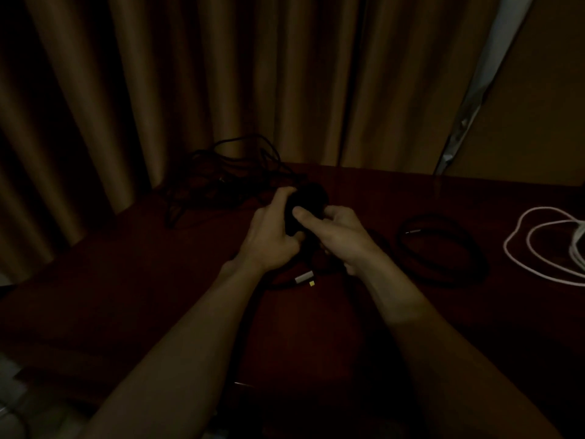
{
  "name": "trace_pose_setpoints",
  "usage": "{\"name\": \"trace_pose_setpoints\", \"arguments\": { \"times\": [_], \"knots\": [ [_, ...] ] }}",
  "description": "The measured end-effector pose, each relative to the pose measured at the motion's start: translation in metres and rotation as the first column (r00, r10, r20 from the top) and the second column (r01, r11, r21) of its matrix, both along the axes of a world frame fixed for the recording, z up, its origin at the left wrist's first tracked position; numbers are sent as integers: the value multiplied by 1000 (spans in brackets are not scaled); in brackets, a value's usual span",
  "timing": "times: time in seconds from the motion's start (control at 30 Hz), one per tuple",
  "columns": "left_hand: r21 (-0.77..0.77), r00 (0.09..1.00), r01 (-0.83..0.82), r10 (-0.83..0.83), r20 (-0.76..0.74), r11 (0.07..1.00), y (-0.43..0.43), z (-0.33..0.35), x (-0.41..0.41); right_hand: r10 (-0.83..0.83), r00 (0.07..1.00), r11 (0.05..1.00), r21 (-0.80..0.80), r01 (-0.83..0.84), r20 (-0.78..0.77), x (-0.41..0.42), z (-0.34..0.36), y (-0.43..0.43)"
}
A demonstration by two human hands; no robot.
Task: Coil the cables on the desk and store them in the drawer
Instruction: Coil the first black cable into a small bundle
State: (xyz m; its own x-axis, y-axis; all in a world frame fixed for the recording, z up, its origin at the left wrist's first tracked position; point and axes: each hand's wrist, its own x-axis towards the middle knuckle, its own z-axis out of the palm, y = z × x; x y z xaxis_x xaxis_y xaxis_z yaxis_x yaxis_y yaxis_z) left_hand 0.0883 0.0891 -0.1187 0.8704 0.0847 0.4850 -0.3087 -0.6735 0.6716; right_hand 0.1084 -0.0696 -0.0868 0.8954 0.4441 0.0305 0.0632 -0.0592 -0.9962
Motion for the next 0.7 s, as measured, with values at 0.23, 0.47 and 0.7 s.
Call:
{"name": "trace_pose_setpoints", "arguments": {
  "times": [0.23,0.47,0.7],
  "knots": [
    [-388,985,96,-143,-95,917,4,9,1,-15,1000,1000,26,15,17,5,0,-4],
    [-403,986,75,-129,-106,912,8,4,6,-78,997,997,-8,78,9,16,-9,-2],
    [-259,998,-59,53,-31,964,9,-1,8,-69,993,997,10,70,-95,19,-10,3]
  ]
}}
